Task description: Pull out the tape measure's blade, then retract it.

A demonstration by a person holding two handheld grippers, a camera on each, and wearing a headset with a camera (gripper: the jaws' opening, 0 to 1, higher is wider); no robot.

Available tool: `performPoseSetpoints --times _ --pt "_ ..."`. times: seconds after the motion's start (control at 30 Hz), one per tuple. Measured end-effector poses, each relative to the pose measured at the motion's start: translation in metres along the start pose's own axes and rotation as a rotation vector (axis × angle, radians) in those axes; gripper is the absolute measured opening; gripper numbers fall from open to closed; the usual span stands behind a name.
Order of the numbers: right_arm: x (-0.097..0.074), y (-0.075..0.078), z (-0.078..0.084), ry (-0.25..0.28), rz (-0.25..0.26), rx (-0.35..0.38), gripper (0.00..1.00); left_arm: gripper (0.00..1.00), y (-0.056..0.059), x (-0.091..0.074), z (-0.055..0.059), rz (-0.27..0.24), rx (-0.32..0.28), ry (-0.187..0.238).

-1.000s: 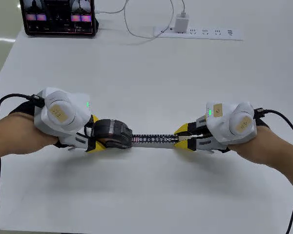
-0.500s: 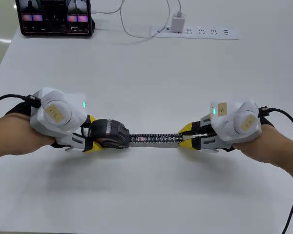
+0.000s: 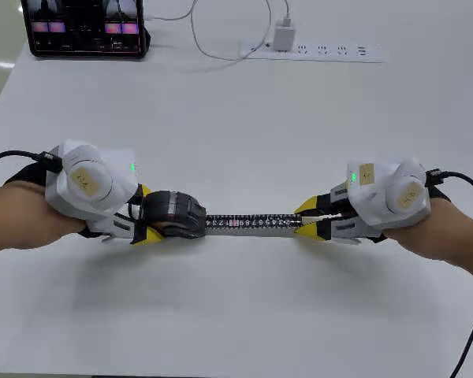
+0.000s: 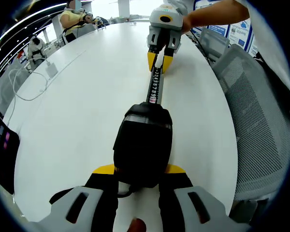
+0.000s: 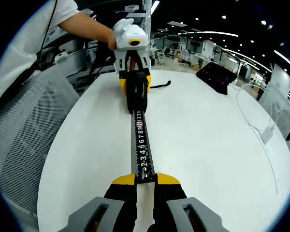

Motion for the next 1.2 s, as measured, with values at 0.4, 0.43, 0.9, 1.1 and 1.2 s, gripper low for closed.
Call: performPoseSetpoints --times 0.4,0.43,0.9,1.1,1.2 --pt "-0.009 0.000 0.008 -0.017 0.004 0.008 0.07 0.27 0.001 -0.001 0.000 0.002 0.002 -0.002" --pt "-0.010 0.000 0.010 -0.020 0.004 0.008 0.07 0.27 0.001 -0.001 0.000 0.002 0.002 -0.002" --pt "-0.018 -0.001 0.020 -0.042 0.004 0.024 0.07 0.27 0.001 -0.001 -0.001 0.005 0.007 -0.003" --pt "-0.021 -0.001 0.025 -0.051 0.003 0.034 0.07 0.27 0.000 -0.001 0.000 0.005 0.008 -0.004" --pt "-0.024 -0.001 0.030 -0.057 0.003 0.040 0.07 0.27 0.000 -0.001 0.000 0.004 0.008 -0.004"
Point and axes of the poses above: the centre of the closed fingertips' face, and the gripper's own axes: x roughly forward along the fingers, y roughly to its right, z roughly out of its underside, the point moved 7 cm from there along -x, roughly backward along the fingers, and after that the axes turned 2 degrees about -x, right-handed, at the moved point
